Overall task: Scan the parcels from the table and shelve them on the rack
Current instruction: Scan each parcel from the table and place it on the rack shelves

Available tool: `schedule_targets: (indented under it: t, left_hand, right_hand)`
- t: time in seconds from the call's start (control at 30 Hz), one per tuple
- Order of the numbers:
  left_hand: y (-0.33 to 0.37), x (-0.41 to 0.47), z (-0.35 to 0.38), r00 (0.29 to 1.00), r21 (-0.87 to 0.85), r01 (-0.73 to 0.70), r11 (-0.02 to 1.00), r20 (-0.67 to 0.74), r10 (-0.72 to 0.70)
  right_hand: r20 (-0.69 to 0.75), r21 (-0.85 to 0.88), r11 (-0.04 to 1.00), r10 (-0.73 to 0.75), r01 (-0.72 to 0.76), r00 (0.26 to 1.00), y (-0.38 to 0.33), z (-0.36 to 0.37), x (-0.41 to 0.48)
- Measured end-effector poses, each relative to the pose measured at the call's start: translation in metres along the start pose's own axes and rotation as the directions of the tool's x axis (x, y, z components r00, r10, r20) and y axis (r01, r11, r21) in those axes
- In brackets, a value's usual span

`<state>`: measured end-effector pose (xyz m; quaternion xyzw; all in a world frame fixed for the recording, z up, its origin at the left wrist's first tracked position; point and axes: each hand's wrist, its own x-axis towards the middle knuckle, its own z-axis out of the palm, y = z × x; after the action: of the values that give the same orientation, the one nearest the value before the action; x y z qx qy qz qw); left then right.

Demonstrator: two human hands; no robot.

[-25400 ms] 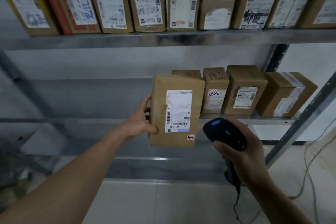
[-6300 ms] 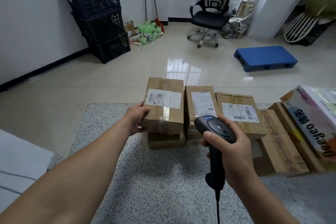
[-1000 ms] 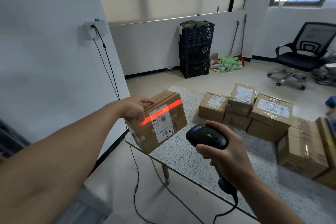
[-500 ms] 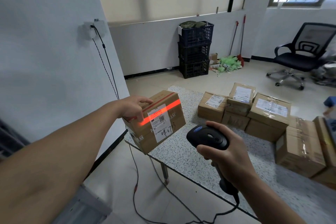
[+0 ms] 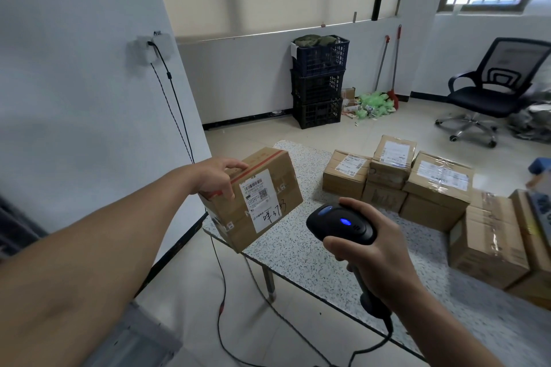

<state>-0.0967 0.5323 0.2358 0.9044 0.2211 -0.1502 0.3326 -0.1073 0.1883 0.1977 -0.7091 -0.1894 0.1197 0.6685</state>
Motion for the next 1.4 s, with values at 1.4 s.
schedule_targets:
  t: [1.4]
  left_hand:
    - [-0.030,-0.039,0.003,0.998,-0.100,0.046,0.994,-0.044,-0.050]
  right_hand:
    - [0.098,0.016,0.997,-0.076,0.075,0.992,0.005,0.011,-0.016]
